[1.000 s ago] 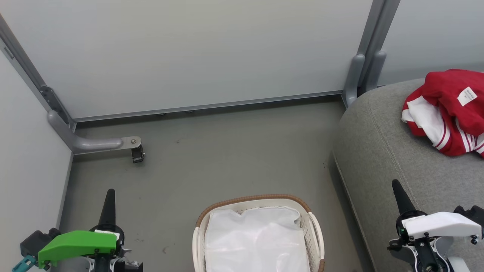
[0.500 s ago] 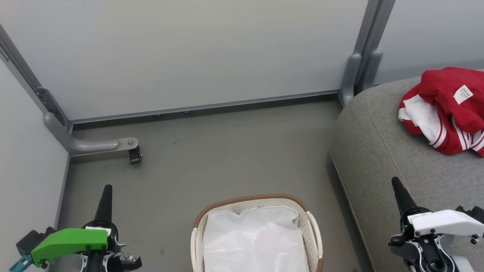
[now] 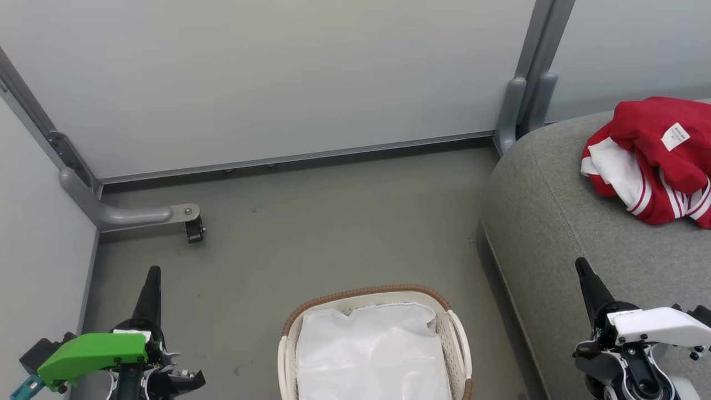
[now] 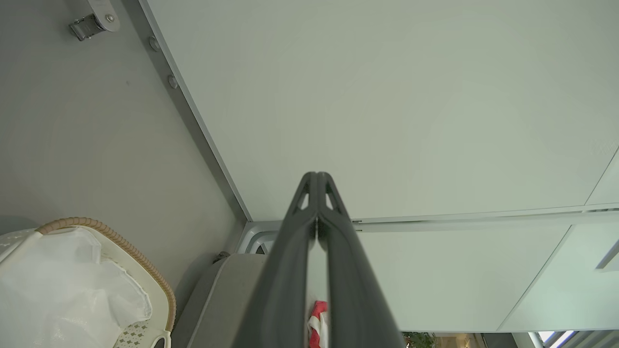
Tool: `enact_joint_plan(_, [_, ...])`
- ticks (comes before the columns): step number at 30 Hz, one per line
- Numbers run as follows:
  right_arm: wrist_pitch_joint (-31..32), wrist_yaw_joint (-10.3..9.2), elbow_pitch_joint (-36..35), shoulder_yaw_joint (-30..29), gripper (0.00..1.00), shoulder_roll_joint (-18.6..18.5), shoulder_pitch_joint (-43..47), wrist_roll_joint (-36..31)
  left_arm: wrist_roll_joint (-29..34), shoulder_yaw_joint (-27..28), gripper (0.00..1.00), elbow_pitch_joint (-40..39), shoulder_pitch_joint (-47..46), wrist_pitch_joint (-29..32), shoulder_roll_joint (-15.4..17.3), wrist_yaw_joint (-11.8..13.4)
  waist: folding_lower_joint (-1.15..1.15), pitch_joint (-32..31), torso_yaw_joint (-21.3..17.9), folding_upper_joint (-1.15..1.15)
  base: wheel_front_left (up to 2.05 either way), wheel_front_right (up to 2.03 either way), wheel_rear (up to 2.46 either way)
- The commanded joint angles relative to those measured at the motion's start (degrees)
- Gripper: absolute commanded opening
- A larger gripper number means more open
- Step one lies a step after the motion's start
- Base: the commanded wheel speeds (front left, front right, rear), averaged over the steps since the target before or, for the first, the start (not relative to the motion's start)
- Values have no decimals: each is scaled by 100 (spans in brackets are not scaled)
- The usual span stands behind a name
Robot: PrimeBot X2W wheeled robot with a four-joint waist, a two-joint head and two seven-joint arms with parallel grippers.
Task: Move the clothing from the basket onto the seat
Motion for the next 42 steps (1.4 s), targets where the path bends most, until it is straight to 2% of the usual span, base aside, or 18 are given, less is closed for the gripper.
enact_joint_plan(1, [34,-1,-30,-24,0,-35,-81,116,-111,32,0,-47,-106,30,19,-48,0,0,-6,19,0,0,0])
enact_joint_plan(17, [192,-1,-26,-73,0,-39,-107,752,-688,136,0,-83,-149,195,18,-52,0,3,-75,21,0,0,0])
enact_joint_plan(42, [196,-1,-24,-70,0,-38,-105,741,-671,135,0,-78,-141,203,15,-52,0,3,-76,22,0,0,0])
